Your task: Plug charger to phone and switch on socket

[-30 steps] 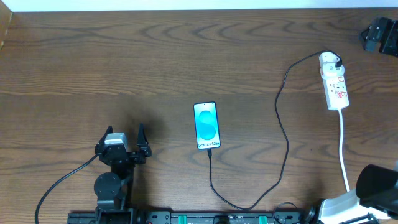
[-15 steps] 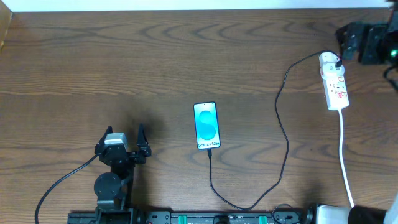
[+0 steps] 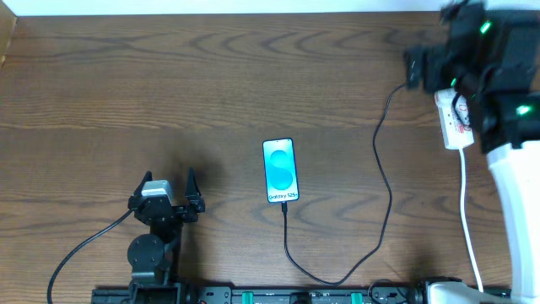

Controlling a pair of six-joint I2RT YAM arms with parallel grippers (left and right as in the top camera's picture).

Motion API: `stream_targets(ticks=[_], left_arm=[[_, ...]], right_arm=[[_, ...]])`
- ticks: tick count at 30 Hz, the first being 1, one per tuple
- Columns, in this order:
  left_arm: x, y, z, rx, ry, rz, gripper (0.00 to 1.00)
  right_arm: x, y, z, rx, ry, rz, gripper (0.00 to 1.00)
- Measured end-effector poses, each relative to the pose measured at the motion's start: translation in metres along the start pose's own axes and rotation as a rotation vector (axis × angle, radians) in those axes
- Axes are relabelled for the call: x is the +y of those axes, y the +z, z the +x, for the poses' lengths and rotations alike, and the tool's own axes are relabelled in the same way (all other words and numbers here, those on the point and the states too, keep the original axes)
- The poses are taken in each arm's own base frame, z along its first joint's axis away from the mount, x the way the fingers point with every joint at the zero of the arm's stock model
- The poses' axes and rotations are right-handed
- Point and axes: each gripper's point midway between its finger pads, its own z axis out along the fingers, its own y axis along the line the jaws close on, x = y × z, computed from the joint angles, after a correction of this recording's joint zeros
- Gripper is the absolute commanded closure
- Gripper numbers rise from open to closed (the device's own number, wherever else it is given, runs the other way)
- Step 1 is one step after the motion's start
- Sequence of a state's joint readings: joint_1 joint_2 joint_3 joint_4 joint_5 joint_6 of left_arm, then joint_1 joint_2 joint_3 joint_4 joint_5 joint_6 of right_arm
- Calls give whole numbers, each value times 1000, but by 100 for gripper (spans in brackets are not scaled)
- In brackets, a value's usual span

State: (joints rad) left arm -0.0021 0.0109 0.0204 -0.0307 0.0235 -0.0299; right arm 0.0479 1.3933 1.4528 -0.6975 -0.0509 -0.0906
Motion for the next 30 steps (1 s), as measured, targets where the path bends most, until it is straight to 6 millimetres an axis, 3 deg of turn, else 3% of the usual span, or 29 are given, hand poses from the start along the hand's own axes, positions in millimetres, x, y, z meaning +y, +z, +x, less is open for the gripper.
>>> stream_targets(ticks=[2, 9, 15, 22, 30], left_arm=[[0, 0, 0, 1, 0, 0, 14], [0, 0, 0, 1, 0, -1, 14], [0, 0, 0, 1, 0, -1, 14], [0, 0, 0, 1, 0, -1, 14], [0, 0, 0, 1, 0, -1, 14]], right_arm=[[0, 9, 29, 17, 19, 4, 1], [4, 4, 66, -131, 72, 14, 1], [9, 2, 115, -167, 102, 13, 1], [10, -32, 110, -375, 97, 21, 1], [13, -49, 133, -592, 87, 27, 1]])
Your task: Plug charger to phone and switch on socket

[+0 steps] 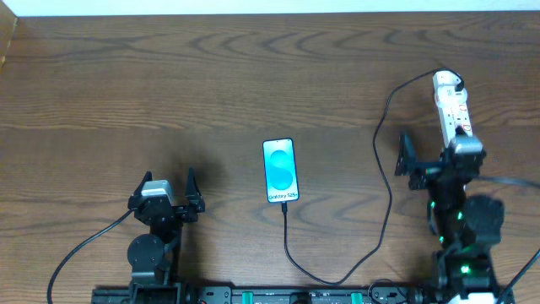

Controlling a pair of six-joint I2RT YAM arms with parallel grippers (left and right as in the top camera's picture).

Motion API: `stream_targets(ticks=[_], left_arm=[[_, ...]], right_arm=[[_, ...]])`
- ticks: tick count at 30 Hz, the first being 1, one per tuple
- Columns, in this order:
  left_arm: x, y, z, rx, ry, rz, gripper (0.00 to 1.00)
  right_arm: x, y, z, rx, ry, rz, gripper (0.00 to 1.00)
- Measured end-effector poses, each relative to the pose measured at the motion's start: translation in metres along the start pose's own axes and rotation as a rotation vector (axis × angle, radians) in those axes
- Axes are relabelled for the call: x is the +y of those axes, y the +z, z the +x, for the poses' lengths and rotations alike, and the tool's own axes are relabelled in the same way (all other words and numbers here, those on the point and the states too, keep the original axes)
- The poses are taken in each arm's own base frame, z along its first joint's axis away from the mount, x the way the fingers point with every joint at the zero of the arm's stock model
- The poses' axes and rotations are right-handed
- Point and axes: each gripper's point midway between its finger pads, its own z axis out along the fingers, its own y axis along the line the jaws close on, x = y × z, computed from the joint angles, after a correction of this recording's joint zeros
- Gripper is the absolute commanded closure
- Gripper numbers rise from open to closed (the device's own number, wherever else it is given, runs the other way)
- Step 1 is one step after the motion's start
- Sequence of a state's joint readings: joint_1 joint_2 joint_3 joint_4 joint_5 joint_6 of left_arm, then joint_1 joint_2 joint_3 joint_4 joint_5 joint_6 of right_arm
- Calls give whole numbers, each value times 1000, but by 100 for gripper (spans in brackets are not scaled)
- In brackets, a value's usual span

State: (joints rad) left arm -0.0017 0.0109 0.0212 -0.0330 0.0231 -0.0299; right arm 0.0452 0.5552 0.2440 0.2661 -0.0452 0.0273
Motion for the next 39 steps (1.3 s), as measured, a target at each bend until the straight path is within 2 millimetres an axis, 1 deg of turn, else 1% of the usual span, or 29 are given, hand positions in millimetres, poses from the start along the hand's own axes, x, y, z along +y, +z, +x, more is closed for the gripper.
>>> stream_targets(ticks=[1, 4, 8, 12, 16, 17, 20, 21, 25, 39], left_arm=[[0, 0, 0, -1, 0, 0, 14], [0, 0, 0, 0, 0, 0, 14], [0, 0, 0, 0, 0, 0, 14], [0, 0, 0, 0, 0, 0, 14], [0, 0, 0, -1, 0, 0, 14], [0, 0, 0, 0, 0, 0, 14], [0, 0, 0, -1, 0, -2, 14], [0, 0, 0, -1, 0, -3, 14], [0, 0, 0, -1, 0, -3, 14], [0, 0, 0, -1, 0, -3, 14]], right_arm=[[0, -3, 4, -29, -1, 0, 1], [0, -12, 27, -51, 0, -1, 1], [-1, -18, 53, -21, 5, 0, 1], [-1, -24, 47, -45, 4, 1, 1], [0, -32, 48, -42, 5, 1, 1], [-1, -35, 52, -30, 5, 4, 1], [-3, -42, 54, -29, 6, 22, 1], [-4, -43, 52, -37, 6, 28, 1], [-8, -43, 69, 29, 7, 48, 1], [-9, -43, 69, 31, -36, 54, 1]])
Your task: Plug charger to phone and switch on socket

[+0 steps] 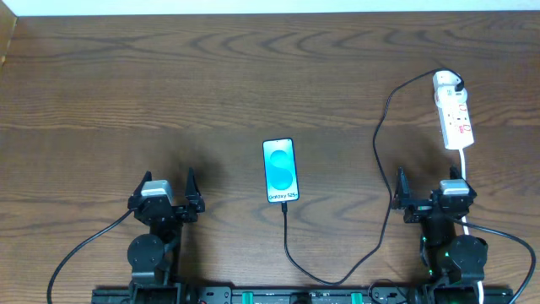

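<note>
The phone [280, 171] lies face up mid-table, screen lit blue. A black charger cable [381, 160] is plugged into its near end, loops along the front edge and runs up to the white socket strip [453, 110] at the far right. My left gripper [175, 201] rests near the front left, fingers spread and holding nothing. Near the front right, my right gripper [418, 203] also stands open and empty, well below the socket strip. The switch state on the strip is too small to tell.
A white cord [464, 165] runs from the socket strip down past the right arm. Black arm cables trail at the front left and front right. The dark wooden table [169, 84] extends to the back edge.
My right arm has drawn back toward the front edge, from just below the socket strip to a rest position. The left arm, phone and cable have not moved.
At first my right arm was stretched out over the socket strip at the far right, covering most of it. Then it stood below the strip, which lay uncovered. Now it rests at the front right. The phone stayed plugged in and lit throughout.
</note>
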Controlling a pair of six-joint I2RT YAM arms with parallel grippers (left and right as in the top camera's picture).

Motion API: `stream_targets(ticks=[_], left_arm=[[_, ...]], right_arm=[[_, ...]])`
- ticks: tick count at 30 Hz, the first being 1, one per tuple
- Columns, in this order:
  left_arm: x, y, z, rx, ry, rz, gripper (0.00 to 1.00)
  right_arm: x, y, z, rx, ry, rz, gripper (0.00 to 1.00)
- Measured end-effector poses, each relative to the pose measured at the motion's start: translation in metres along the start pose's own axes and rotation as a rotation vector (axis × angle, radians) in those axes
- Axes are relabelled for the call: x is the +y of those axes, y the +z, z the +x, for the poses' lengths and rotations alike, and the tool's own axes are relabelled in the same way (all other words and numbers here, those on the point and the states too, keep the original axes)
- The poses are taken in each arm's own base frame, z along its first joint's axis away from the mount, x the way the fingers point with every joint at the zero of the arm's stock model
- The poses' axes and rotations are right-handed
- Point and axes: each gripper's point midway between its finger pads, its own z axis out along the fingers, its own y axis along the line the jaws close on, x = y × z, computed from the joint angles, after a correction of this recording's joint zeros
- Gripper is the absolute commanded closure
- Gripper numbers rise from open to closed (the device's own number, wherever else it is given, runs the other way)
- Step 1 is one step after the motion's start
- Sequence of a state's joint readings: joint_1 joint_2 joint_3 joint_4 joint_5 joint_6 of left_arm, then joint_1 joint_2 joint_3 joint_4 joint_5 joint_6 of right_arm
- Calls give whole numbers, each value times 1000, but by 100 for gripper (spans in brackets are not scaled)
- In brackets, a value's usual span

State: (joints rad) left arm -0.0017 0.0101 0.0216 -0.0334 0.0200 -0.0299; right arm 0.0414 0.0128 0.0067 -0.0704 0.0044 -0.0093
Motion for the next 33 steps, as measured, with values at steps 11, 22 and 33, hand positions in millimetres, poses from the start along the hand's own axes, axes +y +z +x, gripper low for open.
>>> stream_targets(ticks=[11, 22, 33], left_arm=[[0, 0, 0, 0, 0, 0, 14], [0, 0, 0, 0, 0, 0, 14], [0, 0, 0, 0, 0, 0, 14]], right_arm=[[-4, 0, 0, 0, -23, 15, 1], [-4, 0, 0, 0, -24, 15, 1], [-4, 0, 0, 0, -24, 15, 1]])
